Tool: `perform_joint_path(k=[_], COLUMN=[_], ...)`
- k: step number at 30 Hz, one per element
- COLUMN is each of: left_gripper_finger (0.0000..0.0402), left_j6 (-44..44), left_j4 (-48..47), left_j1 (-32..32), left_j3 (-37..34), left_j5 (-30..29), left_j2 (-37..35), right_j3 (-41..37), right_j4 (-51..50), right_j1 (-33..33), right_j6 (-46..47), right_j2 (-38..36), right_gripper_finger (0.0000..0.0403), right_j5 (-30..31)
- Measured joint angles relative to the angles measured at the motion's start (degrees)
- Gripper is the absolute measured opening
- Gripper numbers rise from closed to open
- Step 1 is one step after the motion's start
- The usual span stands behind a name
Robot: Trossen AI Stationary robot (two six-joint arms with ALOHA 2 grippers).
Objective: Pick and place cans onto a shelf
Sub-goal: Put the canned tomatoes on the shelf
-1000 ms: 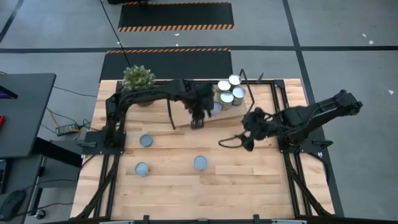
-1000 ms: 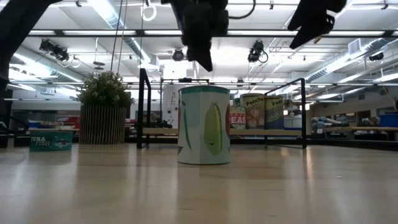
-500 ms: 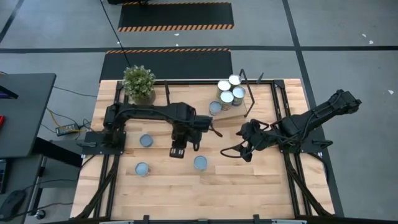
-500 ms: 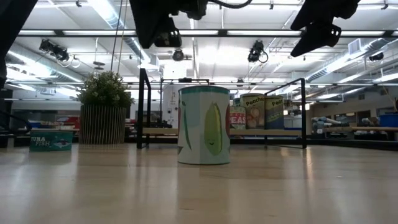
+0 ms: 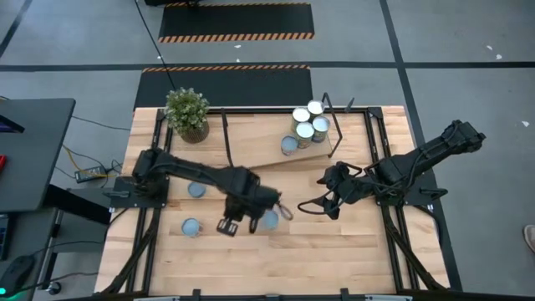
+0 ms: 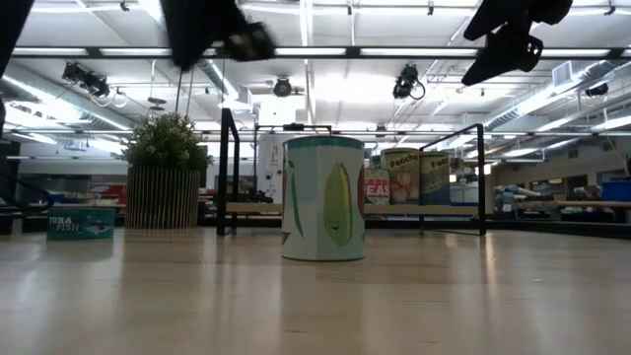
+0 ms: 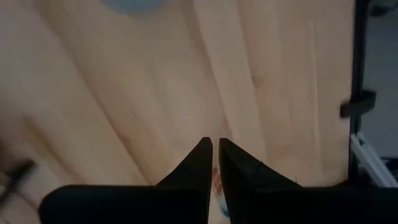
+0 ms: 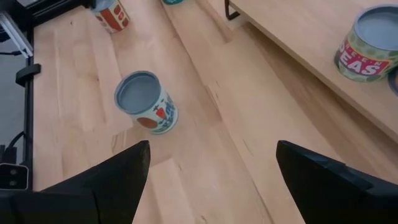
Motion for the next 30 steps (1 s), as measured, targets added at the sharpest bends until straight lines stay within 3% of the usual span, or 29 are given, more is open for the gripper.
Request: perform_joint_path(k=[4,8,15,21,30], left_gripper_finger=[0.0034,0.0037,0.0073,0.0155,0.0313], left_j6=[-5.51,-20.44,-44.67,-57.86,-66.58], left_j4=[3.72,12.18,17.17,19.74,22.47], left_j1=[-2.88,-4.54,-9.88,-15.88,-23.24], left_j3=[-13.53,-26.54,-38.52,-45.33,-52.48], left_j5=[2.12,5.52,1.05,-1.39,-0.65], left_j2=[-5.83,-14.18,-27.78,-33.93,-33.25], right_j3=[0.0,0.0,0.0,0.0,0.0], right_j4=[0.18,0.64,2.92,4.77,6.03], right_j1=[0.19,0.21,-0.35,-1.76,-2.2], right_j6=[-0.55,-2.04,-5.23,-6.59,-5.95], right_j2=[-0.02,-0.02,-0.02,-0.02,-0.02], right_gripper_finger=[0.0356,0.0356,0.0356,0.0356,0.0356], right_j5=[0.24,0.28,0.33,0.33,-0.03])
